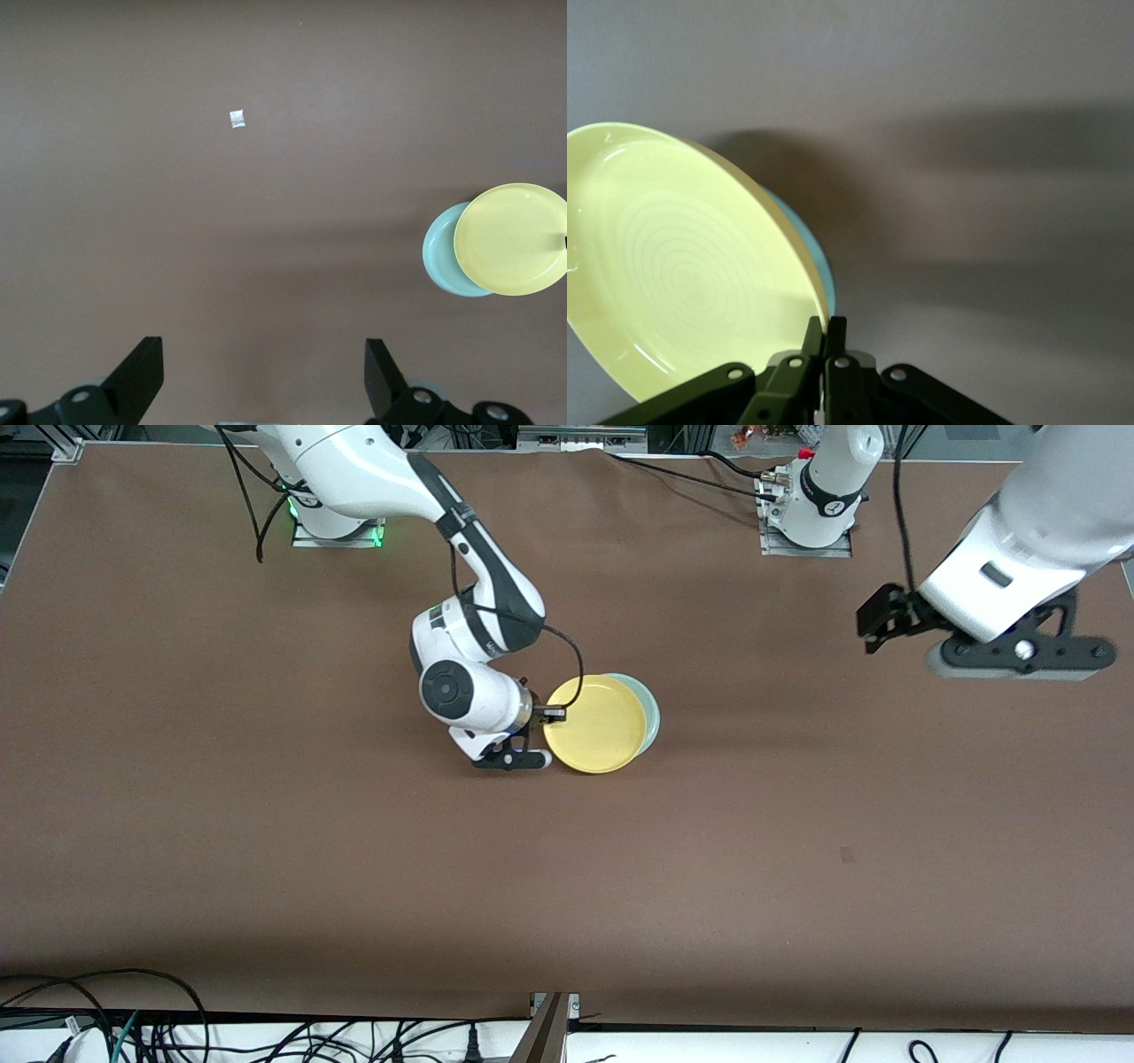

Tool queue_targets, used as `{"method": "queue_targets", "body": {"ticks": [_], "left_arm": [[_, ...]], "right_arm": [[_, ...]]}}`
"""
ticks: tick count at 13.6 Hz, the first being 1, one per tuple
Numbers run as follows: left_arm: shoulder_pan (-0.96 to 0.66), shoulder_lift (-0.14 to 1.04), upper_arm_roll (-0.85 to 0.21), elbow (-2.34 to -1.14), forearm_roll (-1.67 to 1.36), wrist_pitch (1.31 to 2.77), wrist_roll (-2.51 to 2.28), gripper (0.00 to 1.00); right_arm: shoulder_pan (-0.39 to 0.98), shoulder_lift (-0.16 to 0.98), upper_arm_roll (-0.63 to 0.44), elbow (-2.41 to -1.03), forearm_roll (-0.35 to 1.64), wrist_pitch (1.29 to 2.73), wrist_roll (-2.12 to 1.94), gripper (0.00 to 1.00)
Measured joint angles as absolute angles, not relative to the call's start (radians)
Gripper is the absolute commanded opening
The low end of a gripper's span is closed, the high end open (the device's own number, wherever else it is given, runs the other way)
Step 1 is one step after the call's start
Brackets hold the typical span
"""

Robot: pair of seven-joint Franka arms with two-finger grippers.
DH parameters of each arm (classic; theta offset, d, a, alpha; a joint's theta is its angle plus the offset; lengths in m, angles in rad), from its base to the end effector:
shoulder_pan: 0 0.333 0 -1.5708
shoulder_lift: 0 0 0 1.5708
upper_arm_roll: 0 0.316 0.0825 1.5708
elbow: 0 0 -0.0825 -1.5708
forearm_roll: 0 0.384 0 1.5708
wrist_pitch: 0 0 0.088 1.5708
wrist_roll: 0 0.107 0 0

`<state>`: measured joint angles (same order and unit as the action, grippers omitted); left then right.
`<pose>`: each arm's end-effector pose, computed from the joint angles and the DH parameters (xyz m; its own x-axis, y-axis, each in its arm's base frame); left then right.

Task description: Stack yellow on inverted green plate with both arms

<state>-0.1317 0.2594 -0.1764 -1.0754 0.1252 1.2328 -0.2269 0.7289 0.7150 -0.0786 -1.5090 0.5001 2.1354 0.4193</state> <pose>0.5726 -0.1454 0.6740 0.9963 -0.0380 -0.0775 -0.0455 -0.9943 -0.0964 0.5438 0.4507 0.2396 0.9679 -0.0060 -0.2514 -0.0723 -0.9641 -0.2553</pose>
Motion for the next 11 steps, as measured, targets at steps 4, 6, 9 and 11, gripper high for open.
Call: {"method": "queue_targets", "body": {"ticks": [4,6,9,11], "left_arm": [[-0.093,0.117,-0.176,-1.277,0.125,1.263,-0.208,1.0],[-0.084,0.078,-0.177,-1.385,0.125,1.343,-0.199,1.0],[-0.055,0.02,-0.177,-1.523,0.125,1.435,-0.17,1.0],[-0.007,-0.007,-0.175,-1.565,0.078,1.453,-0.156,1.0]], "right_arm": [[0.761,0.716,-0.079,-1.518,0.5,2.135,0.439,0.0],[0.775,0.717,-0.079,-1.53,0.5,2.135,0.444,0.0],[0.784,0.717,-0.079,-1.539,0.5,2.135,0.448,0.0],[0.785,0.717,-0.079,-1.542,0.5,2.135,0.448,0.0]]}}
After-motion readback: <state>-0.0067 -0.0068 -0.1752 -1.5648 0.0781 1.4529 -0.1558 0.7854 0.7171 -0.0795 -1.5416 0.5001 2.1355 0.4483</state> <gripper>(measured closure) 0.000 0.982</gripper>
